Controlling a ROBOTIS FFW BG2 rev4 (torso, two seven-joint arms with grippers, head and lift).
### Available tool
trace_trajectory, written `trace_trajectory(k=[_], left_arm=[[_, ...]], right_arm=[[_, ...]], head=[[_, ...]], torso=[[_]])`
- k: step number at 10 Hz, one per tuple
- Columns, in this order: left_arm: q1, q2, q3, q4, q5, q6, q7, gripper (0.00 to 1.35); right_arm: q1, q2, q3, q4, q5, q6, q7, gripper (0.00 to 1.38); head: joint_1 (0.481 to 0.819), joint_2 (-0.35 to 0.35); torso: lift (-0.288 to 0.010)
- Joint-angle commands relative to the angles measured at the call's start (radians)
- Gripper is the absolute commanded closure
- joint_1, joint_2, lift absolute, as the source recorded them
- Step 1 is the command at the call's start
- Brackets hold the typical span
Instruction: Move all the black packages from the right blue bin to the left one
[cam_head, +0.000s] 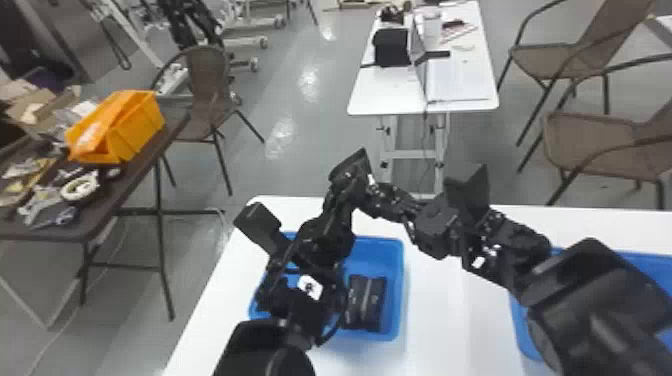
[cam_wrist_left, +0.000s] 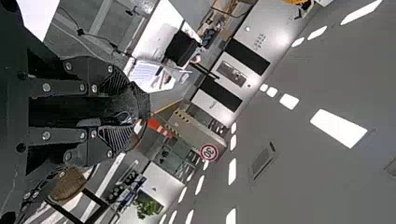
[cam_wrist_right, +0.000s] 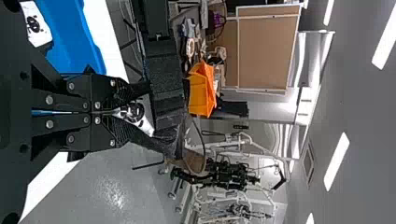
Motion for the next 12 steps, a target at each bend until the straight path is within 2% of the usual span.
trace_trajectory(k=[1,2,3,4,5,6,7,8,9,12], left_arm=[[0.003,0.001,-0.002,0.000,-0.016,-0.017,0.014,1.21],[0.006,0.003,0.000,0.000,-0.030,-0.038,0.022,1.21],[0.012,0.001,0.011,0.003,-0.059,-0.060,0.032,1.21],[0.021,-0.011,0.040,0.017,-0.128,-0.100,0.045,1.21],[0.038,-0.031,0.081,0.031,-0.215,-0.109,0.052,1.21],[0.063,-0.047,0.113,0.037,-0.291,-0.118,0.065,1.21],[0.087,-0.047,0.139,0.058,-0.404,-0.181,0.080,1.21],[0.109,-0.047,0.150,0.103,-0.501,-0.265,0.100,1.21],[0.121,-0.047,0.159,0.135,-0.574,-0.287,0.106,1.21],[0.100,-0.047,0.130,0.250,-0.565,-0.340,0.106,1.21]], right_arm=[[0.002,0.000,0.000,0.007,-0.007,-0.012,-0.001,1.24],[0.003,0.005,-0.005,0.024,-0.026,-0.027,-0.004,0.93],[0.020,0.012,-0.035,0.029,-0.021,-0.040,-0.004,0.44],[0.060,0.023,-0.098,0.016,0.008,-0.061,-0.003,0.06],[0.112,0.032,-0.175,0.006,0.029,-0.115,-0.004,0.05],[0.177,0.041,-0.259,-0.019,0.023,-0.119,-0.014,0.15],[0.249,0.041,-0.333,-0.065,0.026,-0.119,-0.049,0.20],[0.324,0.041,-0.388,-0.108,0.028,-0.130,-0.133,0.22],[0.376,0.046,-0.434,-0.136,0.026,-0.139,-0.184,0.22],[0.401,0.037,-0.465,-0.148,0.028,-0.130,-0.187,0.23]], head=[[0.695,0.248],[0.695,0.250],[0.695,0.253],[0.695,0.256],[0.695,0.258],[0.695,0.254],[0.695,0.241],[0.695,0.231],[0.695,0.206],[0.695,0.136]], torso=[[0.000],[0.000],[0.000],[0.000],[0.000],[0.000],[0.000],[0.000],[0.000],[0.000]])
